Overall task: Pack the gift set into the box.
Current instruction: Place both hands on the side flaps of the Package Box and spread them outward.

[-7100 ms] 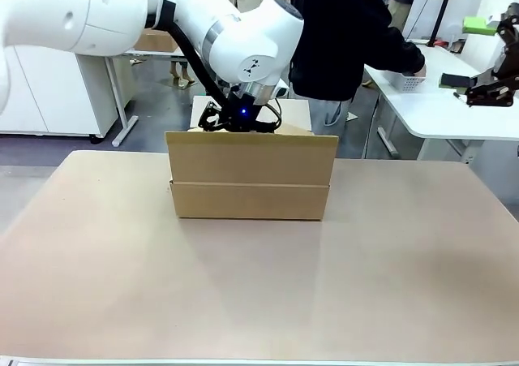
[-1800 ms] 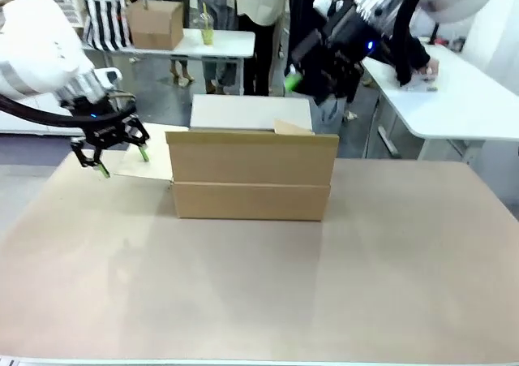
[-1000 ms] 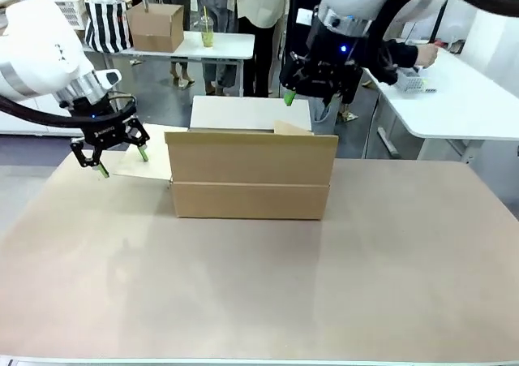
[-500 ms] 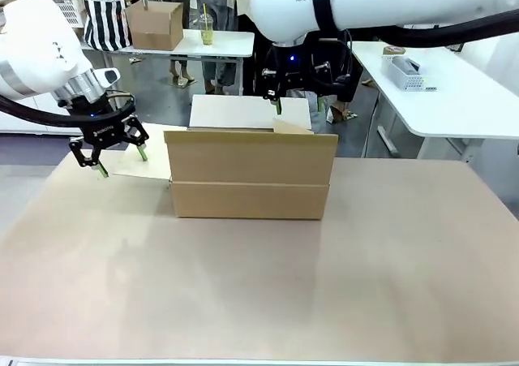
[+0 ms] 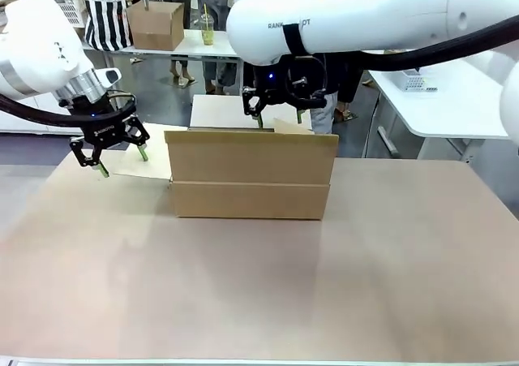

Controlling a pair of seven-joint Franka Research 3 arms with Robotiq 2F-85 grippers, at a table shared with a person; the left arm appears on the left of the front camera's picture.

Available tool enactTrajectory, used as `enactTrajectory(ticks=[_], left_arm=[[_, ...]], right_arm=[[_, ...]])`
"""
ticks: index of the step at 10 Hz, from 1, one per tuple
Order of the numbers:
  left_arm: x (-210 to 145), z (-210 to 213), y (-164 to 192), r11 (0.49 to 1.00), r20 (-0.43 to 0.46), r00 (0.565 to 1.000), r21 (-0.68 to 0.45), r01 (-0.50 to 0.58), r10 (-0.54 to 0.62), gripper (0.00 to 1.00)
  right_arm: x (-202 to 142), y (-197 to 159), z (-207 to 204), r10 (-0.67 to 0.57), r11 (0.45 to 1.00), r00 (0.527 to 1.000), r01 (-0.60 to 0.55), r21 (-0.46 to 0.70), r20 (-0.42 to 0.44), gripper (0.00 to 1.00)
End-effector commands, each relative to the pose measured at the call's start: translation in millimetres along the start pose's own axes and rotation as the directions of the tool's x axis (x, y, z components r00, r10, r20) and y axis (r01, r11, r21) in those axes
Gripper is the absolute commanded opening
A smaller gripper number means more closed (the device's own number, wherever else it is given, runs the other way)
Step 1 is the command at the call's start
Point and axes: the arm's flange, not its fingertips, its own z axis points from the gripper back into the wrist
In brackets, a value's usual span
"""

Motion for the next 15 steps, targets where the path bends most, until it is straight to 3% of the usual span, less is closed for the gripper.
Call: enactTrajectory(ticks=[1,3,5,10,15], left_arm=[[0,2,0,1.000,0.012,1.000,0.017,-0.013,0.013,1.00],[0,2,0,1.000,0.012,1.000,0.017,-0.013,0.013,1.00],[0,2,0,1.000,0.012,1.000,0.017,-0.013,0.013,1.00],[0,2,0,1.000,0.012,1.000,0.017,-0.013,0.013,1.00],[0,2,0,1.000,0.012,1.000,0.017,-0.013,0.013,1.00]], right_arm=[[5,3,-12,0.065,0.997,0.998,-0.064,-0.033,0.019,1.00],[3,9,-28,0.116,0.993,0.992,-0.114,-0.042,0.048,1.00],[4,15,-48,0.148,0.986,0.989,-0.146,-0.077,0.021,1.00],[11,-12,-67,0.046,0.961,0.999,-0.047,-0.271,-0.011,1.00],[15,-42,-50,0.054,0.955,0.998,-0.058,-0.291,-0.021,1.00]])
